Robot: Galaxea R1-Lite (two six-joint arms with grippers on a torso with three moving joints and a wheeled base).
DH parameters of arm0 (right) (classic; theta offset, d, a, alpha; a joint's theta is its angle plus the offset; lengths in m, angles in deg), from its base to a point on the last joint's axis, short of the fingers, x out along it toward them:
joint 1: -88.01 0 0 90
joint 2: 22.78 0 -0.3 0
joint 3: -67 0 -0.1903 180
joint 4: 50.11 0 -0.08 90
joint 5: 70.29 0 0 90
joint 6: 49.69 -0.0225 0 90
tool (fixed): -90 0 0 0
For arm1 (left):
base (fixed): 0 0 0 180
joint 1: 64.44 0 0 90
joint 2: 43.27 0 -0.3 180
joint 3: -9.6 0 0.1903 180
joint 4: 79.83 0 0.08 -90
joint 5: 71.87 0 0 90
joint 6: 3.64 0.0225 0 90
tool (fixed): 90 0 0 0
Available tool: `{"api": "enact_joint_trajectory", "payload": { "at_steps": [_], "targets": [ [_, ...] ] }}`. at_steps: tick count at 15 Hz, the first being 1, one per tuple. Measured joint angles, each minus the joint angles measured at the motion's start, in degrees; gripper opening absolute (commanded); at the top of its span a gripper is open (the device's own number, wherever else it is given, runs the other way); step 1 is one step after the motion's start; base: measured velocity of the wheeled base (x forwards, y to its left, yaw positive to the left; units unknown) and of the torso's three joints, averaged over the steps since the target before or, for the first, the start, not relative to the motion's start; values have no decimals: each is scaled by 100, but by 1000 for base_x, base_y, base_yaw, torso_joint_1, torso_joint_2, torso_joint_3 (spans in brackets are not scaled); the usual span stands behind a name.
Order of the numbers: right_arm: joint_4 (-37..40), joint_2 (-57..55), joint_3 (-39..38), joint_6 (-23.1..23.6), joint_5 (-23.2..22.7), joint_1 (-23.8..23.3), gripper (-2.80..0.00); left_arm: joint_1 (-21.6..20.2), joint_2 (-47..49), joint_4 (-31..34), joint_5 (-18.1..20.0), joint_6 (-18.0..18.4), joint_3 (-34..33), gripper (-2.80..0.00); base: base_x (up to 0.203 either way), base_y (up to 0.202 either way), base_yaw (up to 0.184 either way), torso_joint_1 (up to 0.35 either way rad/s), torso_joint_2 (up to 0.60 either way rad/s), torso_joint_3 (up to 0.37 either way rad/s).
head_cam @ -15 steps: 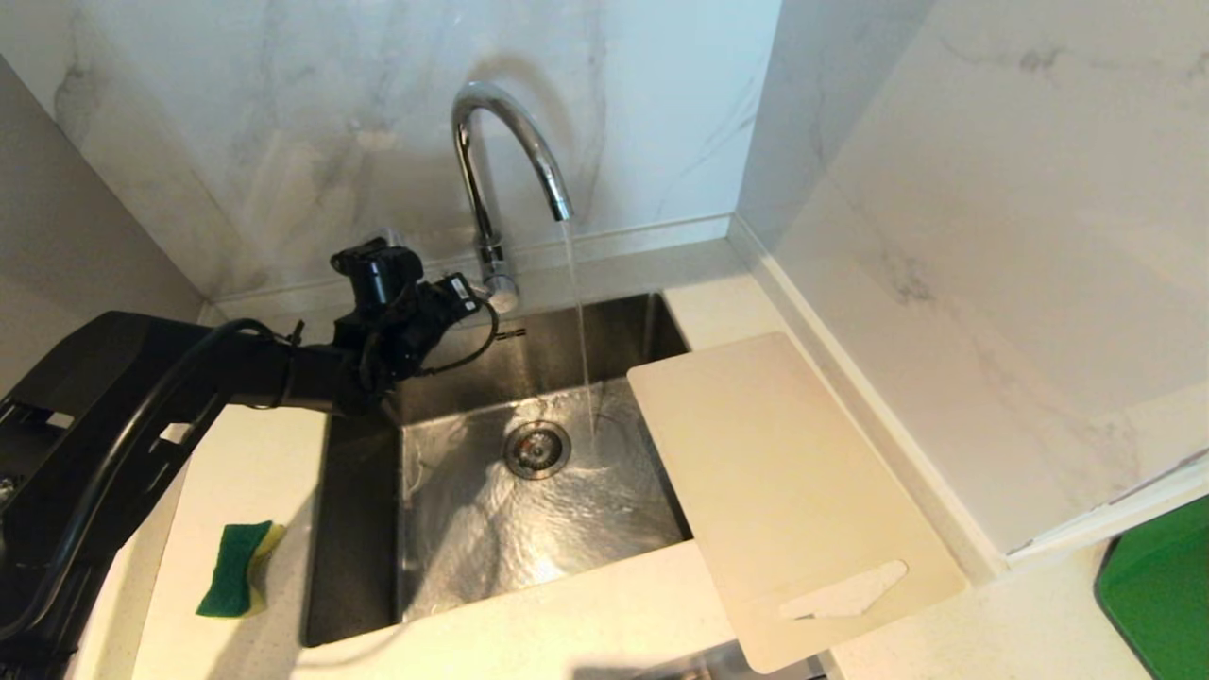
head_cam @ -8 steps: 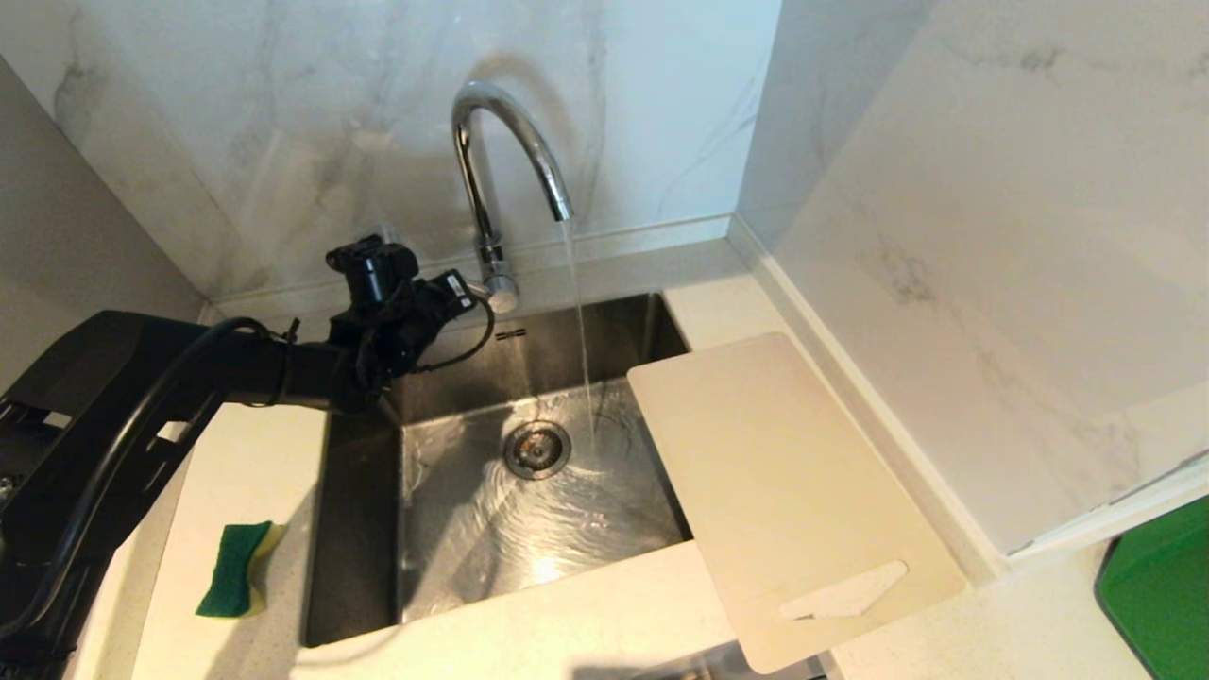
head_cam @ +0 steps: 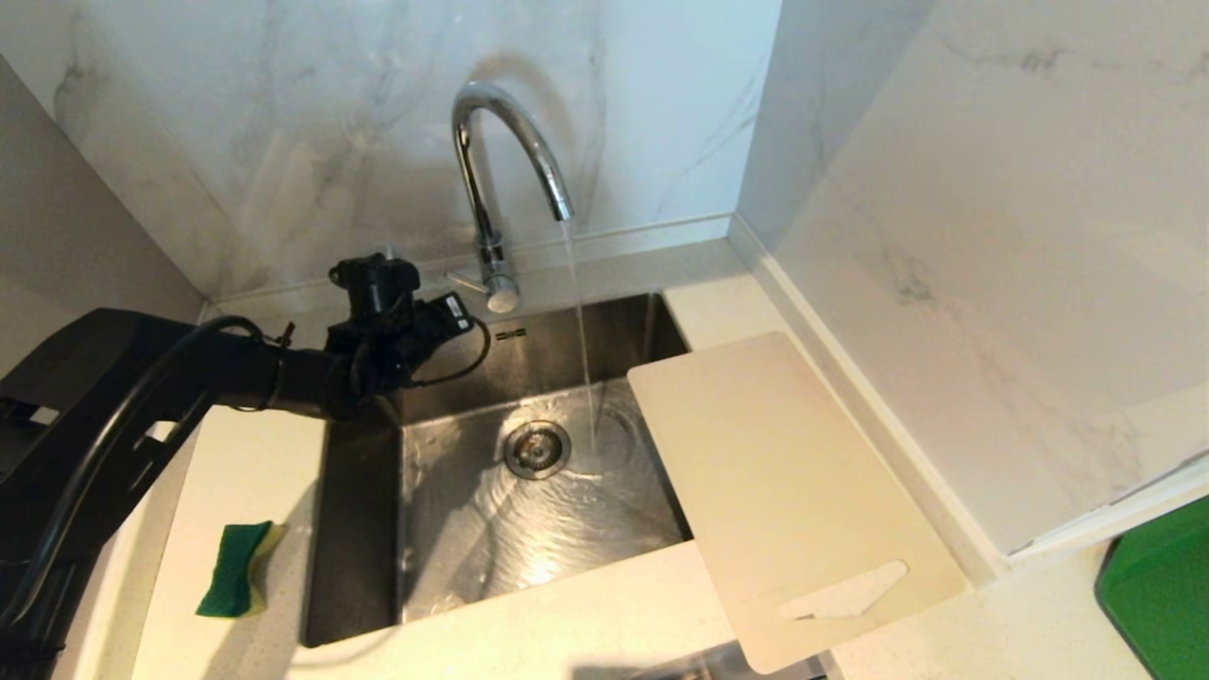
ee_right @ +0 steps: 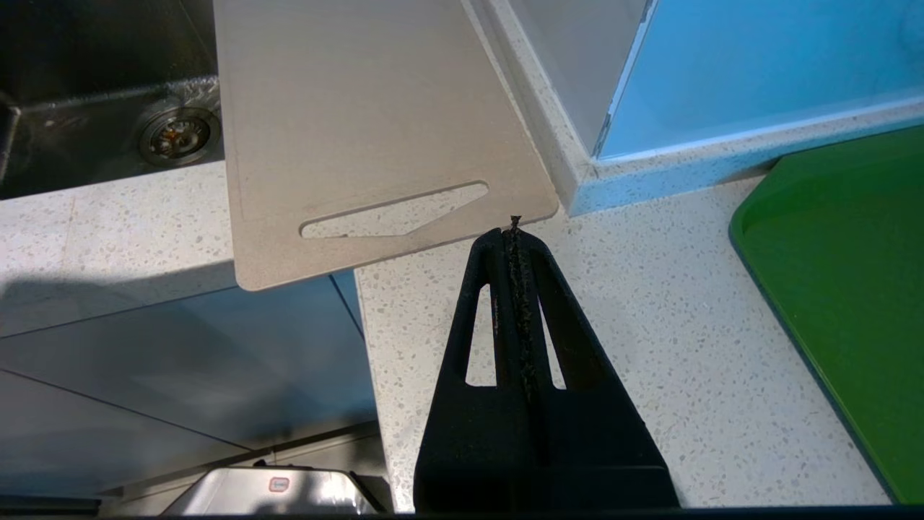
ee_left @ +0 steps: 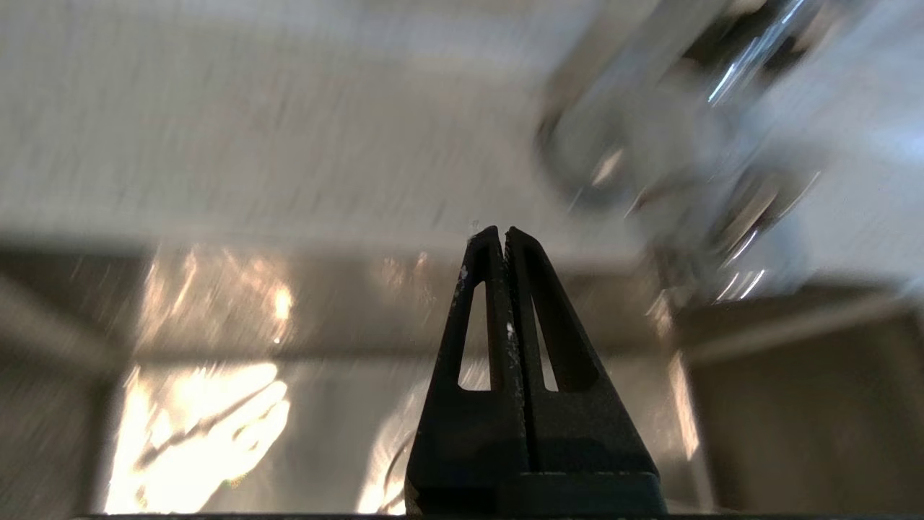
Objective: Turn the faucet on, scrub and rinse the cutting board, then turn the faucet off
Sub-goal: Turn off the tap
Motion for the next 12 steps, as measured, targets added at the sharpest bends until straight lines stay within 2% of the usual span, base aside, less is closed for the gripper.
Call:
{"api": "enact_joint_trajectory", "payload": {
  "at_steps": [4, 7, 10, 12],
  "targets": [
    [0, 0, 0, 0, 0, 0, -280, 69, -369, 3, 212, -92, -683, -280, 0, 0, 0, 0, 0, 0],
    [1, 0, 0, 0, 0, 0, -280, 222, -632, -11, 335, -471, -907, -280, 0, 0, 0, 0, 0, 0],
    [0, 0, 0, -1, -2, 0, -280, 347, -851, -19, 615, -476, -1149, -280, 0, 0, 0, 0, 0, 0],
    [0, 0, 0, 0, -2, 0, -280, 405, -920, -16, 671, -457, -1199, -280, 0, 0, 0, 0, 0, 0]
  ]
}}
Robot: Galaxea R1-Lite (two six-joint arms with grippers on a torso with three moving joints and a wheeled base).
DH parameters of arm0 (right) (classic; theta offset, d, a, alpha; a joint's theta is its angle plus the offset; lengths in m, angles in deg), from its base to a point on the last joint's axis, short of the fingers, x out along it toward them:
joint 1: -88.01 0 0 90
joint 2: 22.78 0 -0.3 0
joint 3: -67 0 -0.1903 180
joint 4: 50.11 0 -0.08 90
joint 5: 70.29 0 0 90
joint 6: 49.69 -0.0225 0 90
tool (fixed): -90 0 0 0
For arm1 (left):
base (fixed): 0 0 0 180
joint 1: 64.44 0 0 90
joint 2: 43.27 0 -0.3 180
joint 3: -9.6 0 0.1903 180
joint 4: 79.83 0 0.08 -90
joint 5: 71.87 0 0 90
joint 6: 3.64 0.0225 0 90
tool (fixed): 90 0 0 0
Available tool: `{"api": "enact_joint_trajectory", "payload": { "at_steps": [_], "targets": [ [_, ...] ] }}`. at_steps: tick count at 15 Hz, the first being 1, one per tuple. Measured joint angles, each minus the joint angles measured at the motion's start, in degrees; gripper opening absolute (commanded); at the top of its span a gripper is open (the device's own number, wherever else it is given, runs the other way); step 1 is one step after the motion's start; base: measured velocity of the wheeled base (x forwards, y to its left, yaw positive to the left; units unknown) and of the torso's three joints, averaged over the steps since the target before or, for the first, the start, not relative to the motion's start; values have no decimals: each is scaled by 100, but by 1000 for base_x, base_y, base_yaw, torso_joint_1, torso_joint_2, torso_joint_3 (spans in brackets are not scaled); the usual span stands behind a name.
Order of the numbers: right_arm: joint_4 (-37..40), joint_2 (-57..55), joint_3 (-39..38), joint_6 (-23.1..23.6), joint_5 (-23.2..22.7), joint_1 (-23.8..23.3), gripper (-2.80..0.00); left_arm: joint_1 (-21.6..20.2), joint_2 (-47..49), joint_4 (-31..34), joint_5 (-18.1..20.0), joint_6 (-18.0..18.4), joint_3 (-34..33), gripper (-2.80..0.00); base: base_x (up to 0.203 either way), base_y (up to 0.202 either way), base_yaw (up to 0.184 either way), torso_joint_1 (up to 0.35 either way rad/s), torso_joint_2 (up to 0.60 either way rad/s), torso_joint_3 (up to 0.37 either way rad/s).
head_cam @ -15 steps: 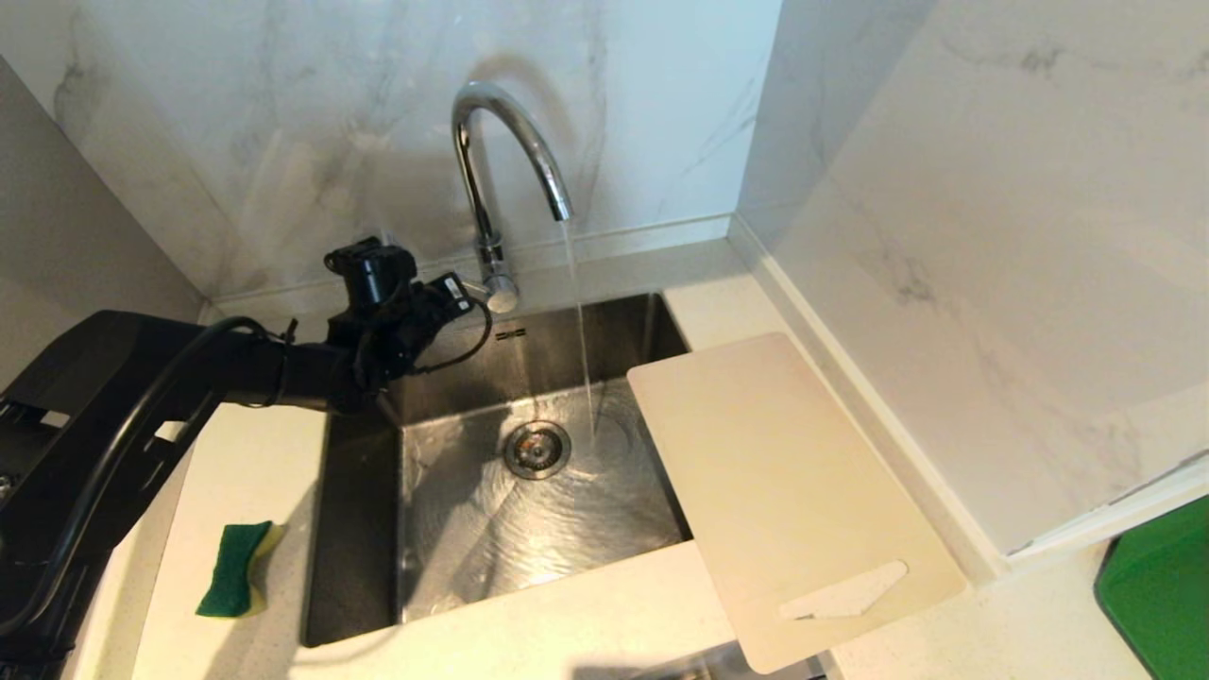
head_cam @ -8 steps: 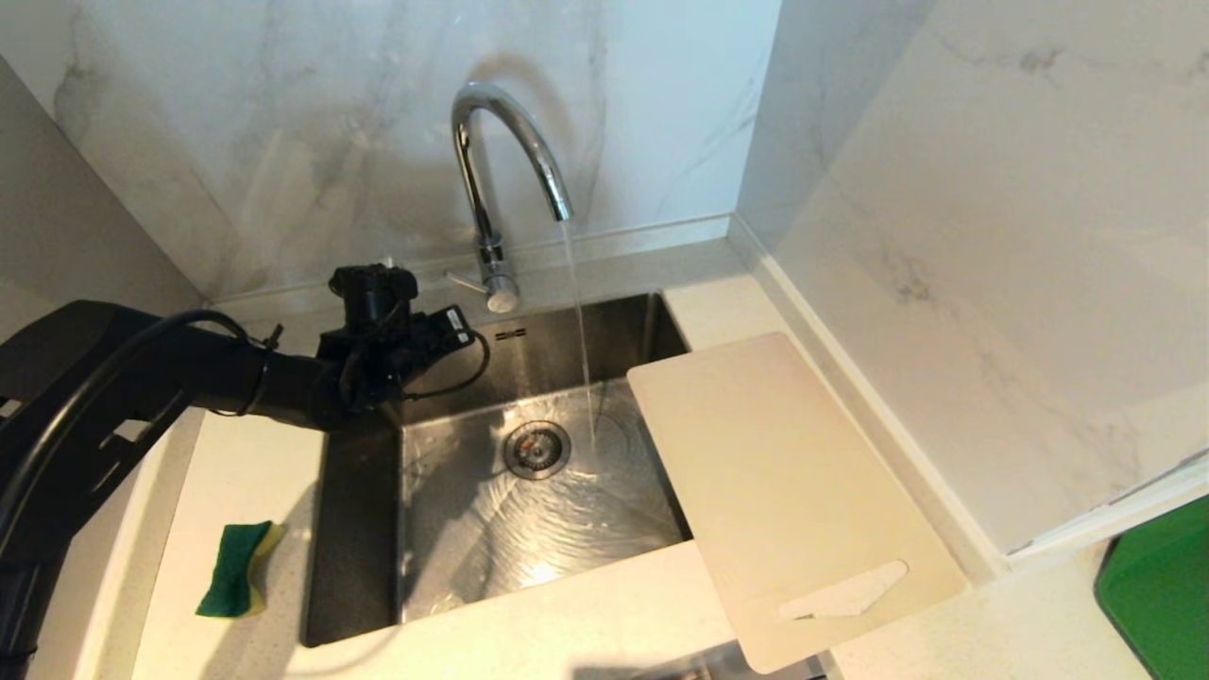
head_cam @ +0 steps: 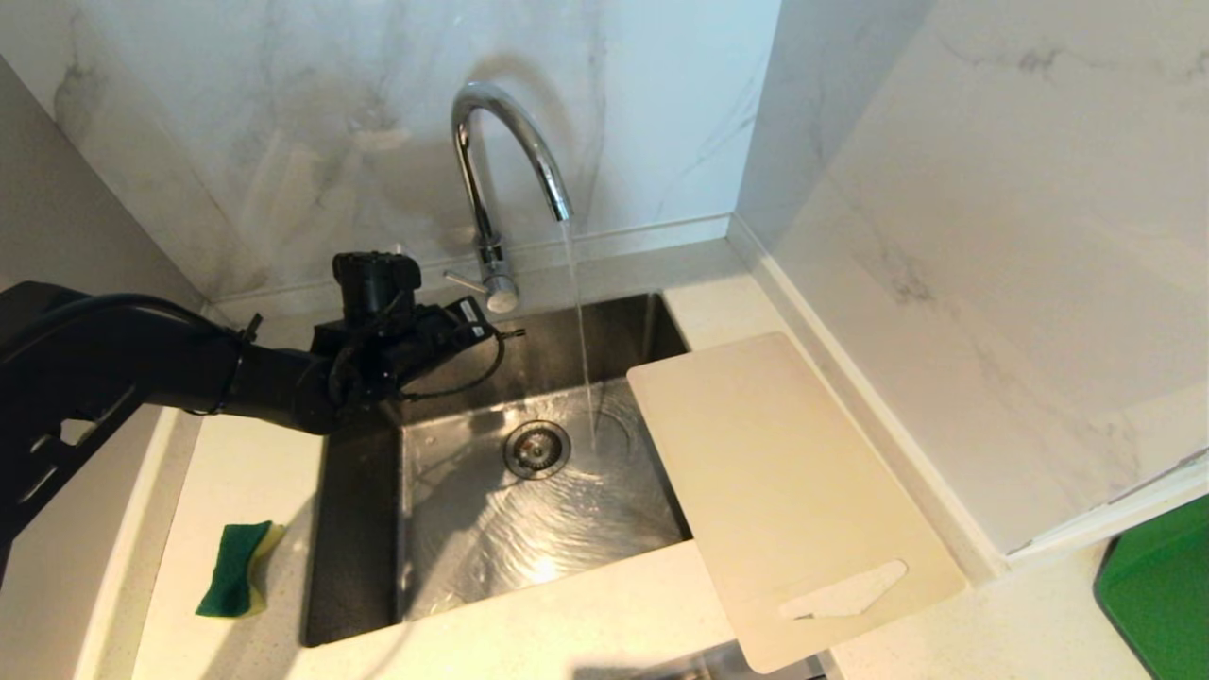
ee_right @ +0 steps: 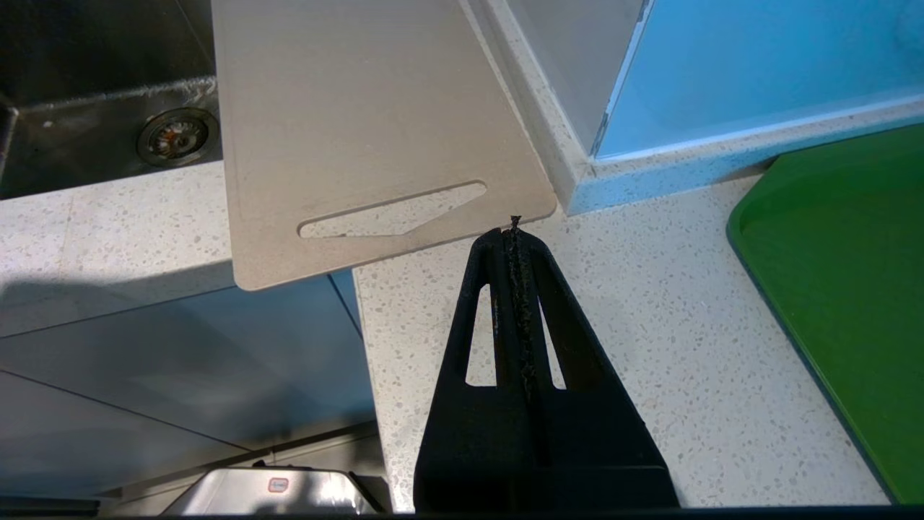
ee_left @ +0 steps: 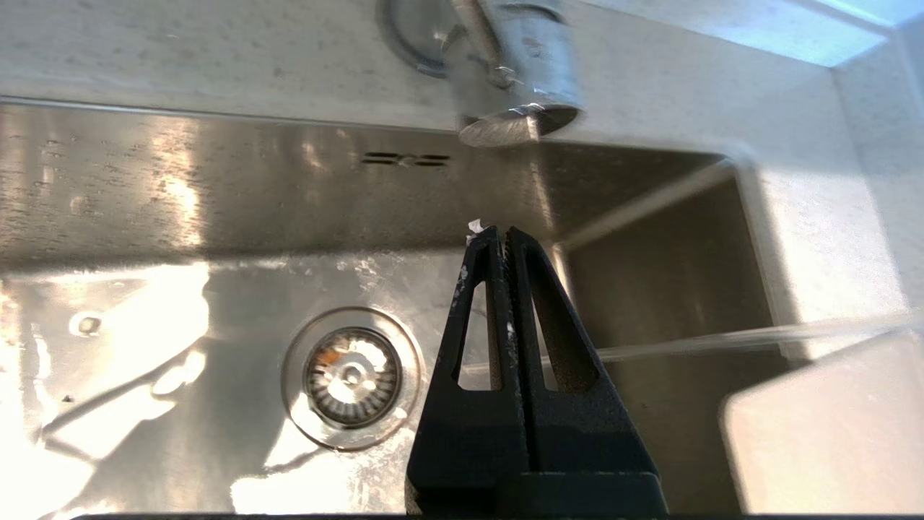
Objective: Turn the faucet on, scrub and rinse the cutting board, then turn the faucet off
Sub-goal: Turn off the tap
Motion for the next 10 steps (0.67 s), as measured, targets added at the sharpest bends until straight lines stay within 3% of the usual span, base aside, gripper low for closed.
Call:
{"api": "enact_joint_trajectory", "payload": {
  "at_steps": [5, 8, 10],
  "targets": [
    [0, 0, 0, 0, -1, 0, -280, 228, -111, -88, 197, -4, 85, -280, 0, 0, 0, 0, 0, 0],
    [-3, -2, 0, 0, 0, 0, -280, 287, -60, -809, 227, 87, 118, -280, 0, 0, 0, 0, 0, 0],
    [0, 0, 0, 2, 2, 0, -280, 287, 91, -1340, 238, 406, 124, -280, 0, 0, 0, 0, 0, 0]
  ]
}}
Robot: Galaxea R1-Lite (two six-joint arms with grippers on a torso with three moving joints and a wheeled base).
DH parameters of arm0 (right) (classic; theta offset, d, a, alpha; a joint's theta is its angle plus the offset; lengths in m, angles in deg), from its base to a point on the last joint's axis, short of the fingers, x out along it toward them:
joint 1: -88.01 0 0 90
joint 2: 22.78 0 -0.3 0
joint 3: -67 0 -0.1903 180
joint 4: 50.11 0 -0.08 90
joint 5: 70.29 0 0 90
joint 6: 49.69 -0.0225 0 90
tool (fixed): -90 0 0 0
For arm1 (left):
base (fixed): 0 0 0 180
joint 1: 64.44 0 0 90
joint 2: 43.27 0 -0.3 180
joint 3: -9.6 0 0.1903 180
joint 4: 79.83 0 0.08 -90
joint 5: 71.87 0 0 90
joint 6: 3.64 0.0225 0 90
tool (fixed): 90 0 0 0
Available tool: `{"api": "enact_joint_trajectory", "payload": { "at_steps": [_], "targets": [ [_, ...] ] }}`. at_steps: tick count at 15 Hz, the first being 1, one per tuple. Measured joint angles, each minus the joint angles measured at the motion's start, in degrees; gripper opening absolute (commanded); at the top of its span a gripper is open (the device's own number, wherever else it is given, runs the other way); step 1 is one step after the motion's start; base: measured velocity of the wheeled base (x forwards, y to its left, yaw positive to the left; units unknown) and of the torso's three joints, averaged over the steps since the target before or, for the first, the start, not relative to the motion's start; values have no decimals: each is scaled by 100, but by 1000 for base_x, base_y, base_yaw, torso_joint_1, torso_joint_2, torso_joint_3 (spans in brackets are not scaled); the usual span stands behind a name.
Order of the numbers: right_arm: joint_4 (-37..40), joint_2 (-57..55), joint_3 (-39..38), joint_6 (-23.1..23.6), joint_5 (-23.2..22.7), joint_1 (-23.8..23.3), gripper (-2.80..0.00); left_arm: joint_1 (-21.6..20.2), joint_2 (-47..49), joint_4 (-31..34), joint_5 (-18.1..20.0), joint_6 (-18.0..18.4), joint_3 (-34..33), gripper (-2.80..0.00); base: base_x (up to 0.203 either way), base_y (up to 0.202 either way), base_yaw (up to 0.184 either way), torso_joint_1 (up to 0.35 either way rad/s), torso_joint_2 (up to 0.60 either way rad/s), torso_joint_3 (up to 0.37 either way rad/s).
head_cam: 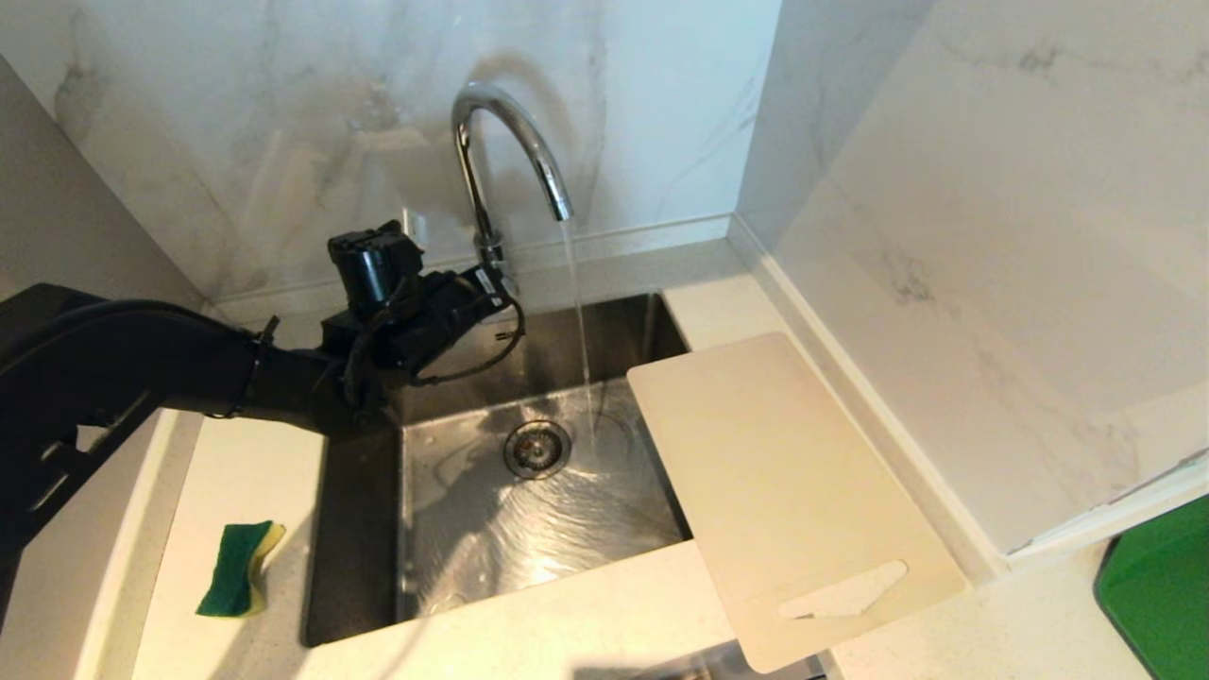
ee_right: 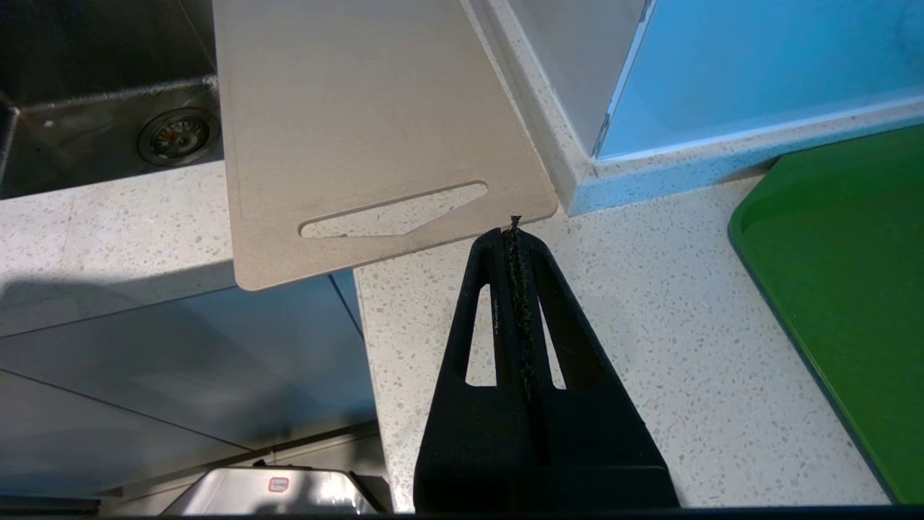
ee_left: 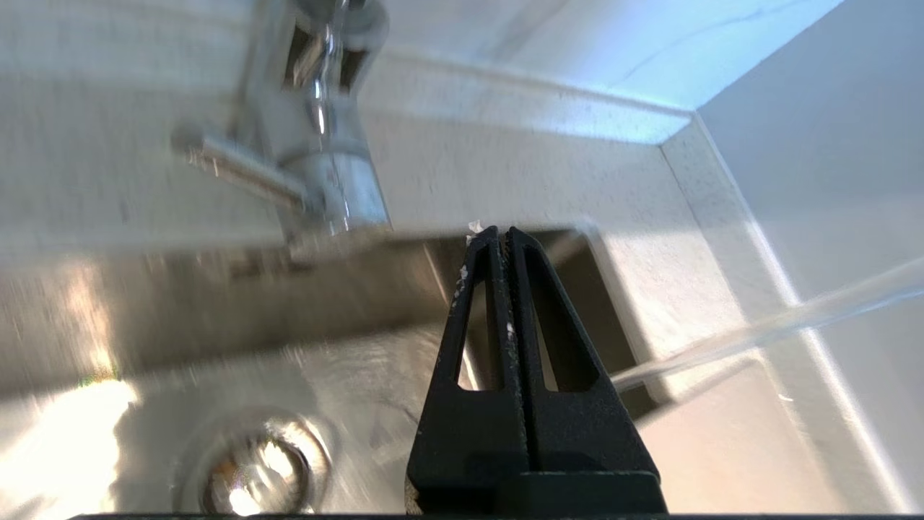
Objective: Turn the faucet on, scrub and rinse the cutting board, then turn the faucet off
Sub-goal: Turn off the tap
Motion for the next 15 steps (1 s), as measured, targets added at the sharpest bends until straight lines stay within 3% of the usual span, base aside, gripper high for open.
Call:
{"api": "enact_joint_trajectory", "payload": {
  "at_steps": [3, 9, 15],
  "targets": [
    [0, -2, 0, -2, 0, 0, -280, -15, 252, -516, 199, 271, 82, -280, 0, 0, 0, 0, 0, 0],
    [0, -2, 0, -3, 0, 0, -280, -186, 580, -1011, 313, 258, 158, -280, 0, 0, 0, 0, 0, 0],
    [0, -2, 0, -2, 0, 0, -280, -347, 746, -1066, 314, 139, 216, -280, 0, 0, 0, 0, 0, 0]
  ]
}}
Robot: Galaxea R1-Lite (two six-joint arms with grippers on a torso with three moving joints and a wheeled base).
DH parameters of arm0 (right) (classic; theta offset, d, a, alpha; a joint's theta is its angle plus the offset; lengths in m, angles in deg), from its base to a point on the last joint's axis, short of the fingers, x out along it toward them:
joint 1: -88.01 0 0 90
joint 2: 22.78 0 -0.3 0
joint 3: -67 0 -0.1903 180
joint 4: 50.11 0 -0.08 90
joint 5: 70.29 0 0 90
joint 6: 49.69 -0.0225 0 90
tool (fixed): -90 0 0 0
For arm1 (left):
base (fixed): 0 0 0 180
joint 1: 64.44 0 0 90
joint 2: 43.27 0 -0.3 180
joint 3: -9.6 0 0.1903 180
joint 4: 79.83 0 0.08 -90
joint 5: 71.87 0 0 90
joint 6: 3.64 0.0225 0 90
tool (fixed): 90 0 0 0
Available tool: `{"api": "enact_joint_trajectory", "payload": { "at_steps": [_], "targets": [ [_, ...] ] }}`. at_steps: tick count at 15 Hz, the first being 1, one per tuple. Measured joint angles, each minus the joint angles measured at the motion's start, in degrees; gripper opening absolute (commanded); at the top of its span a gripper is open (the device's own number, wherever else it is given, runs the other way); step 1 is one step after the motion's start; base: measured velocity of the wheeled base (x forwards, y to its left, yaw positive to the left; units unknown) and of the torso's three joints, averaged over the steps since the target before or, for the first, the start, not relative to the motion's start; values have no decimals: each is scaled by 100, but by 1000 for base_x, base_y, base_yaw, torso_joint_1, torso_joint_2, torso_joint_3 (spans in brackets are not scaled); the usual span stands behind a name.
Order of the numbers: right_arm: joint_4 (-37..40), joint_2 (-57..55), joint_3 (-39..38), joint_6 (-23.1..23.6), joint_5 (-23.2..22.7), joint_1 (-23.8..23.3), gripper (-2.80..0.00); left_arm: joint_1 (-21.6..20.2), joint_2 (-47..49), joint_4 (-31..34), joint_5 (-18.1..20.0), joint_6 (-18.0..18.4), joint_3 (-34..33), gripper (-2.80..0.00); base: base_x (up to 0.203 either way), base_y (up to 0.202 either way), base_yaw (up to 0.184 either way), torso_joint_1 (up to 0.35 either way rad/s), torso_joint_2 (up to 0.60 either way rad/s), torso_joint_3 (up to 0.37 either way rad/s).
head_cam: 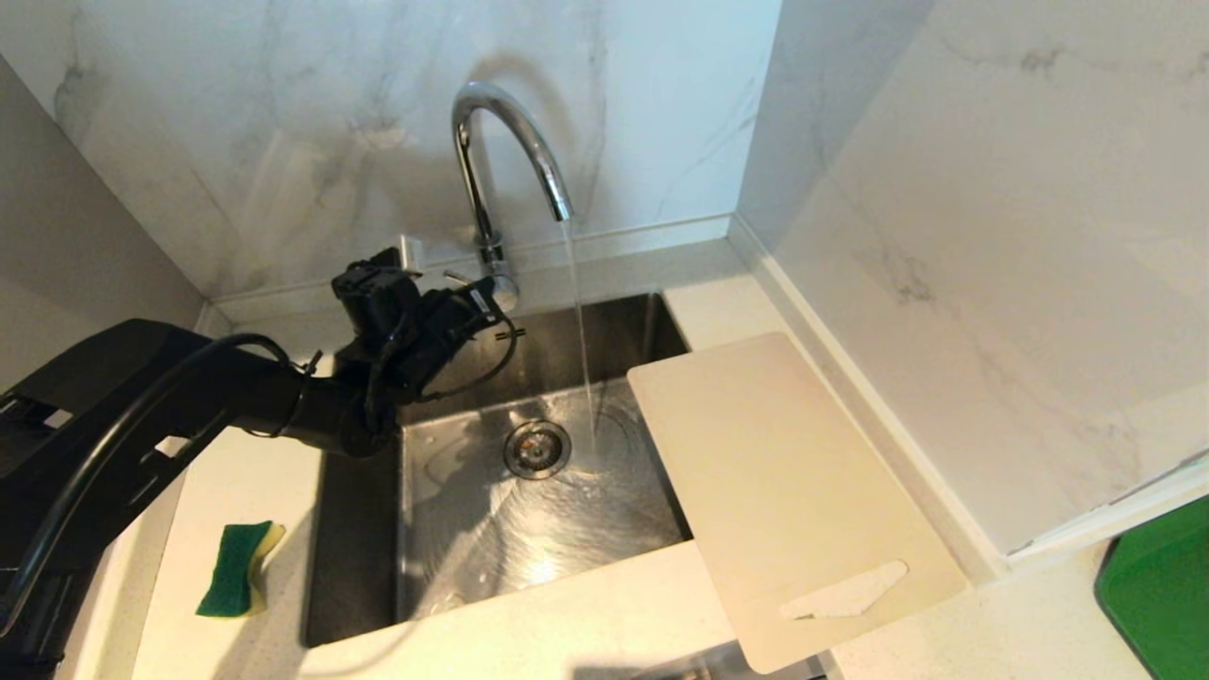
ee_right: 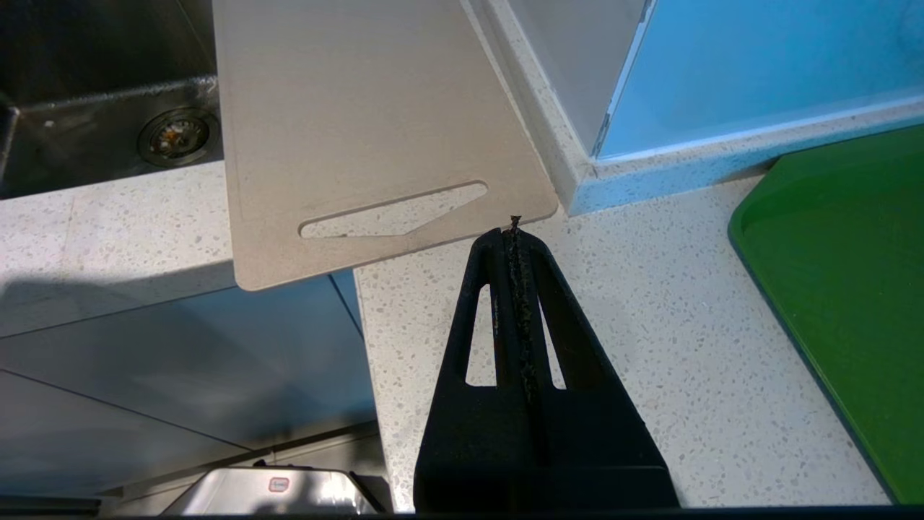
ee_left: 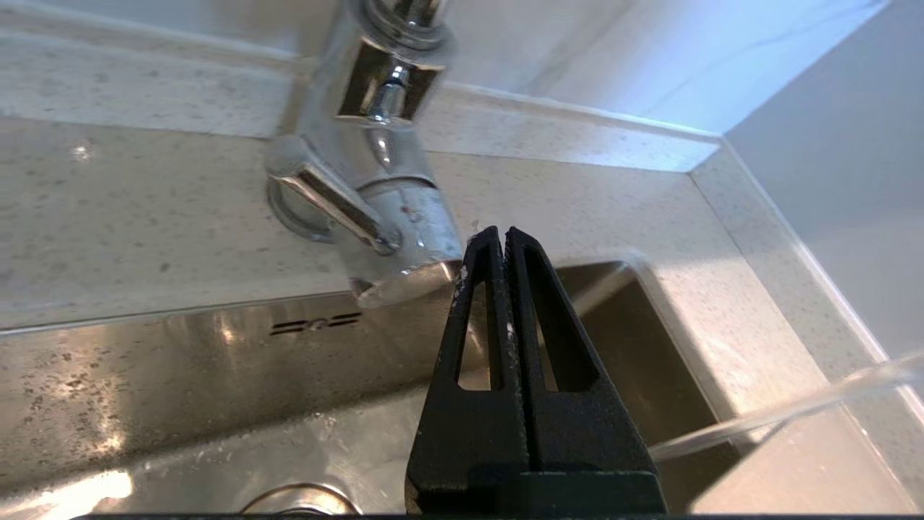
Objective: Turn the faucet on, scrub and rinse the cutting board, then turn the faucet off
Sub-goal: Turn off the tap
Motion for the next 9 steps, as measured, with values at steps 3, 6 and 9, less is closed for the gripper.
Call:
{"api": "enact_joint_trajectory", "payload": {
  "at_steps": [3, 6, 9],
  "targets": [
    [0, 0, 0, 0, 0, 0, -280, -65, 79, -5, -1, -2, 209, -280, 0, 0, 0, 0, 0, 0],
    [0, 0, 0, 0, -3, 0, -280, -147, 202, 0, -1, 12, 395, -280, 0, 0, 0, 0, 0, 0],
    [0, 0, 0, 0, -1, 0, -280, -257, 330, 20, -1, 12, 604, -280, 0, 0, 0, 0, 0, 0]
  ]
}}
